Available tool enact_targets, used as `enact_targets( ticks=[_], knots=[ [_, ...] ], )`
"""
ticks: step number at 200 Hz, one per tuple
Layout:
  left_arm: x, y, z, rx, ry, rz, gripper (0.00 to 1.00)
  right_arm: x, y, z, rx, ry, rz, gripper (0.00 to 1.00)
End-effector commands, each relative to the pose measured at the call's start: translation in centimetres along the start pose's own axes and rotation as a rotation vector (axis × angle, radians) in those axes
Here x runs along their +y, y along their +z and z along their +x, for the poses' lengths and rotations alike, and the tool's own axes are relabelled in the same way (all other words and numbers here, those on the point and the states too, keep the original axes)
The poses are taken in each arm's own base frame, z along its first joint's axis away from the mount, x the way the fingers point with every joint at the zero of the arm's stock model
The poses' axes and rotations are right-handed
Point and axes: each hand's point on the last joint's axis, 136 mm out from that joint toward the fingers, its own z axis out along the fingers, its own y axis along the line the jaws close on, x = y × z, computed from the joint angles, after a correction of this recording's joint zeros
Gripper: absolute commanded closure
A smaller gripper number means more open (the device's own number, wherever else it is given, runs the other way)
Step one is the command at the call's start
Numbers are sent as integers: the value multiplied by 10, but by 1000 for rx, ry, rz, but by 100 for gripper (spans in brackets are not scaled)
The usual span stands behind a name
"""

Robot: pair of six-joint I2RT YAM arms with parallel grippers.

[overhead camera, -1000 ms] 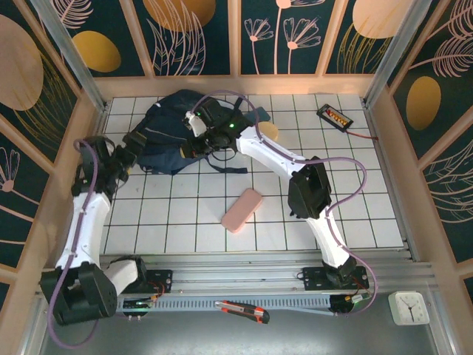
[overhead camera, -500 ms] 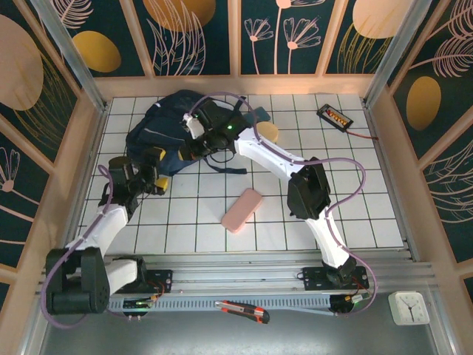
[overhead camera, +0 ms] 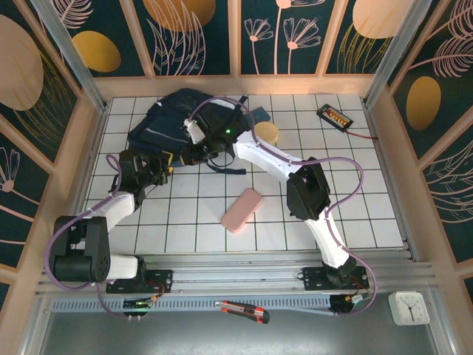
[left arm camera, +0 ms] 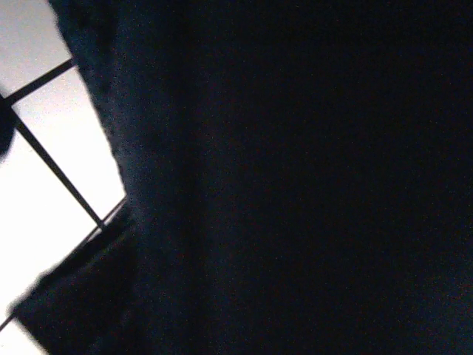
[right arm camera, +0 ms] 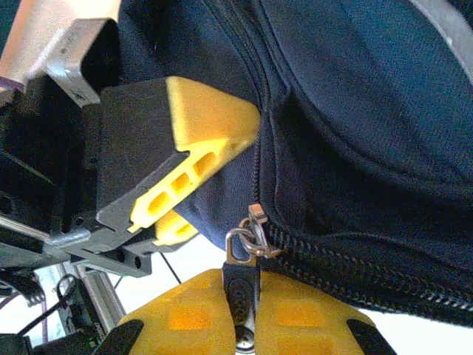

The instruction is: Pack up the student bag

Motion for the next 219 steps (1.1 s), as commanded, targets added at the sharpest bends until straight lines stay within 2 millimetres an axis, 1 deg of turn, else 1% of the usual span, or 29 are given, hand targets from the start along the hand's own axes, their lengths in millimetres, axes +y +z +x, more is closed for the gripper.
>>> enact_targets(
  ticks=[1, 4, 23, 39, 42, 45, 55, 71, 81, 90, 91, 93, 108, 115, 121, 127, 132, 136, 144, 158, 163, 168, 178, 185, 191, 202, 219],
  knots=[
    [-26, -1, -9, -54, 76, 60, 100, 16, -41, -9, -58, -41, -27, 100],
    [-29, -1, -9, -53, 81, 64, 100, 13, -44, -9, -63, -38, -19, 100],
    [-37, -6, -11, -60, 101, 76, 100, -21, -57, 4, -64, 3, 41, 100],
    [-47, -10, -12, -60, 122, 89, 100, -58, -72, 13, -79, 49, 96, 100],
    [-50, -11, -12, -61, 126, 91, 100, -61, -74, 13, -85, 53, 102, 100],
    [-51, -11, -12, -61, 131, 93, 100, -70, -76, 16, -85, 64, 114, 100],
    [-56, -15, -13, -65, 139, 99, 100, -91, -87, 17, -106, 77, 150, 100],
    [-65, -18, -11, -57, 139, 122, 100, -123, -98, 20, -125, 95, 206, 100],
    [-70, -20, -9, -51, 142, 135, 100, -144, -101, 21, -131, 112, 234, 100],
    [-73, -22, -7, -48, 145, 138, 100, -152, -95, 22, -131, 109, 245, 100],
    [-73, -23, -7, -48, 145, 138, 100, -159, -98, 21, -137, 120, 254, 100],
    [-74, -23, -7, -48, 145, 139, 100, -167, -101, 20, -146, 129, 262, 100],
    [-78, -28, -5, -50, 145, 145, 100, -199, -102, 20, -159, 173, 291, 100],
    [-80, -30, -5, -51, 147, 153, 100, -207, -103, 17, -170, 193, 287, 100],
    [-81, -31, -4, -46, 150, 156, 100, -211, -103, 15, -180, 208, 272, 100],
    [-83, -31, -3, -40, 152, 157, 100, -207, -103, 10, -191, 208, 243, 100],
    [-84, -31, -2, -35, 155, 157, 100, -199, -104, 5, -201, 204, 211, 100],
    [-84, -30, -1, -30, 160, 155, 100, -191, -104, 1, -207, 200, 185, 100],
    [-83, -29, 0, -23, 170, 147, 100, -167, -106, -9, -220, 183, 118, 99],
    [-85, -29, 1, -22, 194, 147, 100, -120, -105, -18, -218, 175, 3, 61],
    [-86, -29, 1, -21, 203, 149, 100, -106, -104, -19, -209, 181, -22, 51],
    [-86, -28, 1, -18, 212, 151, 100, -91, -100, -19, -195, 192, -35, 44],
    [-86, -27, 3, -11, 223, 151, 100, -65, -91, -16, -152, 224, -58, 33],
    [-84, -25, 5, -6, 231, 152, 100, -50, -86, -13, -119, 250, -75, 29],
    [-83, -24, 7, -3, 237, 154, 100, -42, -82, -12, -99, 281, -71, 28],
    [-79, -21, 12, 5, 244, 152, 100, -36, -75, -9, -63, 344, -41, 25],
    [-74, -15, 22, 23, 255, 155, 100, -42, -69, -4, -22, 441, 57, 23]
  ],
)
